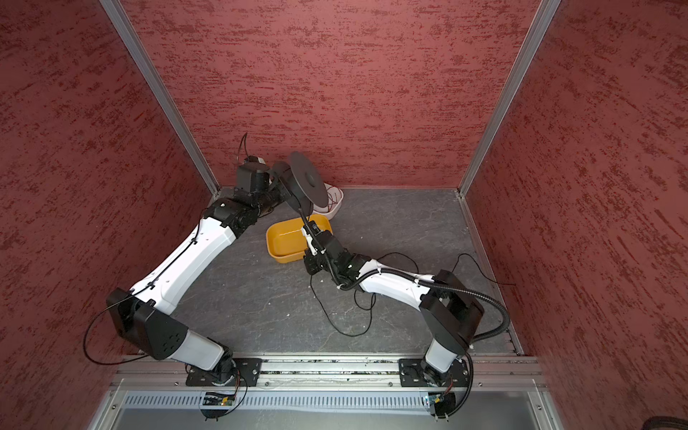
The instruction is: Wrap the cables
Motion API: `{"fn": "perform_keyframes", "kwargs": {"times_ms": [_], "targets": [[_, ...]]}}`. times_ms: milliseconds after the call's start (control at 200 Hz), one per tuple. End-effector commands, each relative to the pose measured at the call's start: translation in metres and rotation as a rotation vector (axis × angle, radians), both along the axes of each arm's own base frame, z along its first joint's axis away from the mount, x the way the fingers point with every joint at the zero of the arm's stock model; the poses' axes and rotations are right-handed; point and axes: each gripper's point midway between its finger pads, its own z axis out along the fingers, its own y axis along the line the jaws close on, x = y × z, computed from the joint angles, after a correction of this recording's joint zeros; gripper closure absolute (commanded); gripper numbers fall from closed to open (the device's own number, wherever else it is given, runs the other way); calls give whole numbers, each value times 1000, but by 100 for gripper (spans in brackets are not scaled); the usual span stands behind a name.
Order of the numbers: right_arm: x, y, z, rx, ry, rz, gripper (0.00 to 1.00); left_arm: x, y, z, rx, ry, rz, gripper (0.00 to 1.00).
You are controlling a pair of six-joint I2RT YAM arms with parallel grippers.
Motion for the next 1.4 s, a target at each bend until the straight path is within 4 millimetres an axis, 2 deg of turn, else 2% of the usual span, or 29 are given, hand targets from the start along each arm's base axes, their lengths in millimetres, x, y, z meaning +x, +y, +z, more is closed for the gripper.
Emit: {"fn": "perform_keyframes", "kwargs": {"times_ms": [0, 170, 371, 551, 711, 912, 1037, 1147, 1393], "targets": [[-1, 7, 36, 17, -83, 2, 100, 13, 11, 31, 63, -122, 109, 100], [-10, 16, 64, 59, -119, 29, 100, 19, 10, 21, 156, -109, 139, 100], [-12, 5, 92, 71, -145, 2, 100, 22, 15, 13, 323, -82, 160, 100], [-10, -12, 106, 39, -185, -36, 100, 19, 17, 8, 409, -62, 134, 100], [-13, -14, 117, 53, -193, -8, 100, 17, 18, 2, 484, -40, 121, 100], [-18, -16, 142, 158, -150, 67, 100, 13, 3, -6, 547, -36, 60, 100], [-7, -26, 147, 158, -119, 77, 100, 7, -14, -11, 607, -49, -34, 100], [9, -38, 140, 115, -72, 68, 100, 0, -24, -16, 651, -34, -120, 100], [46, -68, 130, -17, -61, -31, 100, -14, -28, -23, 728, -3, -243, 100]]}}
